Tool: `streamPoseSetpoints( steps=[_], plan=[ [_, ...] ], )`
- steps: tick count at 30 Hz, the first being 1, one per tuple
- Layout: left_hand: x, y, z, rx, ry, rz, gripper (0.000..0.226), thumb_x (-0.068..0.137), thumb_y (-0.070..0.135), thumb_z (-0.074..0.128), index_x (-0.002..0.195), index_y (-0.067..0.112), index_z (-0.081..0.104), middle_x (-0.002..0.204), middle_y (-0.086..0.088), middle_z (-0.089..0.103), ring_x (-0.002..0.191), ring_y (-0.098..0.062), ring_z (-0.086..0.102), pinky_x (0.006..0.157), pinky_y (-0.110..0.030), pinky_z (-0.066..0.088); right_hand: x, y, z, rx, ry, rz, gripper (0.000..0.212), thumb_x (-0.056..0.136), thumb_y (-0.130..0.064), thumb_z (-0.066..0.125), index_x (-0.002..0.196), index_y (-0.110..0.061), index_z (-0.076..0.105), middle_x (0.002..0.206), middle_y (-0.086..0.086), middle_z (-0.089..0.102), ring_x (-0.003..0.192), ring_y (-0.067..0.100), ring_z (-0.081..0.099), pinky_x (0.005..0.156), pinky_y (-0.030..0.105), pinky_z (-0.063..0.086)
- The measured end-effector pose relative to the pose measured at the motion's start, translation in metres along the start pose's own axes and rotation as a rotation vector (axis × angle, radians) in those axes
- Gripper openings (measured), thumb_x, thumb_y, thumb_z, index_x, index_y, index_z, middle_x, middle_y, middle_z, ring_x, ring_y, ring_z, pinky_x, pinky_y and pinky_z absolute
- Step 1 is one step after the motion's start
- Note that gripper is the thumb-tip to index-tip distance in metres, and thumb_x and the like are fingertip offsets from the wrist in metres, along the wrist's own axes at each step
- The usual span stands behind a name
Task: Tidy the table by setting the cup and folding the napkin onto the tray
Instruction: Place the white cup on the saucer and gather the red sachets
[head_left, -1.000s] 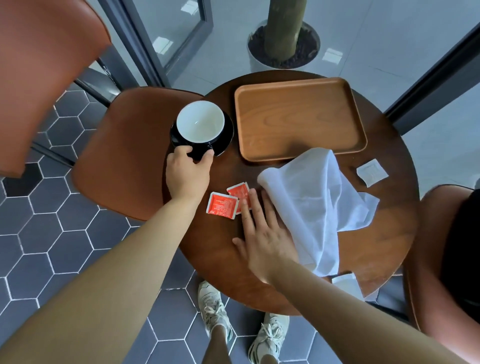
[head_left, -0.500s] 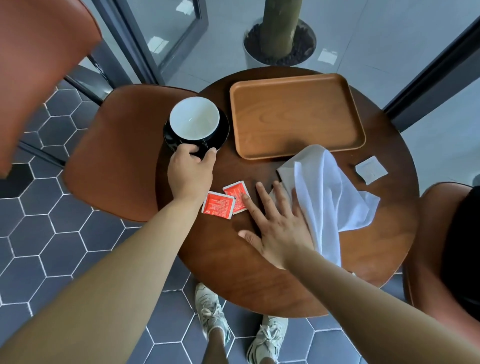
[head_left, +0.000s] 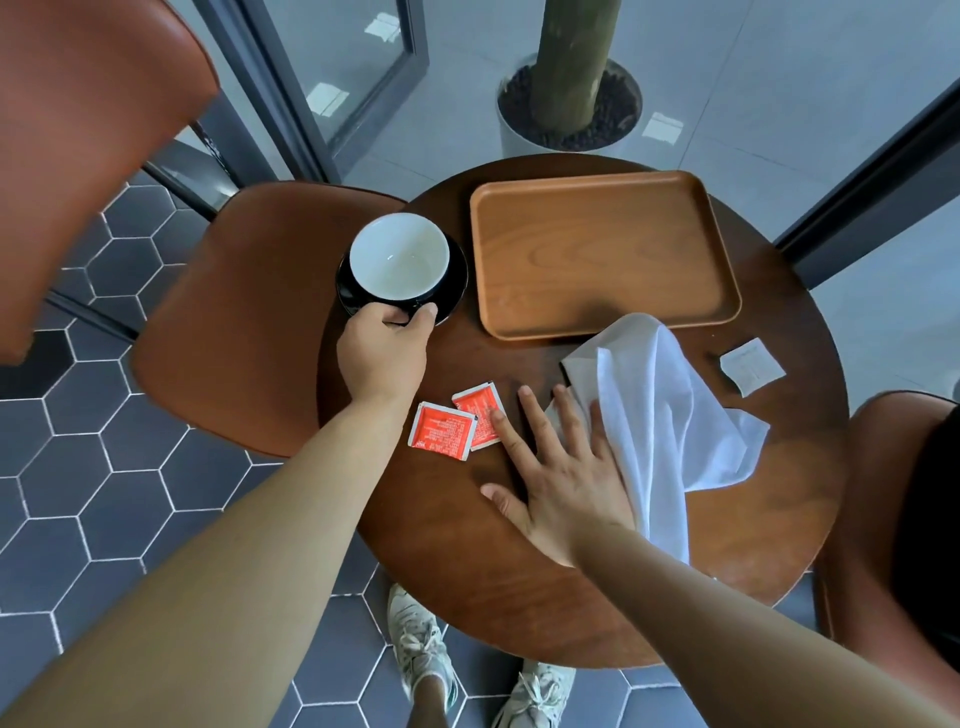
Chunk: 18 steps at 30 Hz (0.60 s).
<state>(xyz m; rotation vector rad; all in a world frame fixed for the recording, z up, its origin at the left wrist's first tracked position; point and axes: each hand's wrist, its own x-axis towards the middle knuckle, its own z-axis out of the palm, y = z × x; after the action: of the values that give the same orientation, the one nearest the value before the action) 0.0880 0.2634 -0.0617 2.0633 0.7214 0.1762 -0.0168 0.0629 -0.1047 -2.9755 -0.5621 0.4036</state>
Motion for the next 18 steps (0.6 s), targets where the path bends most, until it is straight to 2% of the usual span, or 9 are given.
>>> streamPoseSetpoints(
  steps=[2,4,7,10,15,18],
  plan=[
    [-0.001,0.001,0.001,0.013,0.003,0.003,0.033,0.084,0.04,0.07,0.072,0.01,0.069,0.071,-0.001,0.07,0.071,-0.02,0.067,0.073,-0.044,0.059,0.0,0.0,0.001,0.005,0.013,0.007,0.077,0.093,-0.077,0.016,0.159,-0.036,0.006,0.168,0.001,0.009,0.154,0.035,0.001,0.115,0.058,0.024],
    [-0.003,0.002,0.002,0.022,0.01,0.024,0.036,0.086,0.038,0.069,0.064,0.009,0.066,0.062,-0.001,0.067,0.062,-0.018,0.065,0.064,-0.039,0.057,0.001,0.001,0.003,0.013,0.026,0.01,0.078,0.093,-0.077,0.02,0.158,-0.036,0.009,0.167,0.001,0.013,0.154,0.035,0.004,0.114,0.057,0.027],
    [-0.003,0.001,0.003,0.056,0.011,0.069,0.039,0.088,0.036,0.068,0.06,0.01,0.061,0.056,0.002,0.061,0.055,-0.013,0.058,0.054,-0.028,0.043,0.001,0.002,0.005,0.009,0.034,0.004,0.078,0.093,-0.076,0.024,0.158,-0.035,0.013,0.166,0.002,0.018,0.153,0.036,0.009,0.113,0.056,0.029],
    [0.0,0.0,0.0,0.124,0.008,0.131,0.042,0.091,0.034,0.065,0.057,0.01,0.056,0.053,0.003,0.055,0.051,-0.013,0.051,0.049,-0.025,0.033,0.001,0.002,0.006,0.004,0.041,0.0,0.078,0.093,-0.076,0.024,0.158,-0.035,0.014,0.166,0.003,0.019,0.153,0.036,0.009,0.113,0.055,0.028],
    [0.01,-0.005,-0.011,0.278,0.018,0.236,0.045,0.095,0.032,0.06,0.055,0.018,0.044,0.059,0.001,0.049,0.054,-0.011,0.041,0.05,-0.021,0.022,0.001,0.002,0.007,-0.009,0.053,-0.003,0.078,0.093,-0.076,0.026,0.158,-0.035,0.015,0.166,0.003,0.019,0.153,0.036,0.008,0.115,0.053,0.024],
    [0.018,-0.01,-0.02,0.328,0.014,0.273,0.036,0.096,0.033,0.059,0.069,0.01,0.059,0.072,-0.006,0.058,0.065,-0.016,0.048,0.054,-0.025,0.027,0.0,0.002,0.006,-0.015,0.055,-0.007,0.078,0.093,-0.076,0.025,0.158,-0.035,0.015,0.166,0.002,0.018,0.153,0.036,0.008,0.117,0.052,0.015]
  ],
)
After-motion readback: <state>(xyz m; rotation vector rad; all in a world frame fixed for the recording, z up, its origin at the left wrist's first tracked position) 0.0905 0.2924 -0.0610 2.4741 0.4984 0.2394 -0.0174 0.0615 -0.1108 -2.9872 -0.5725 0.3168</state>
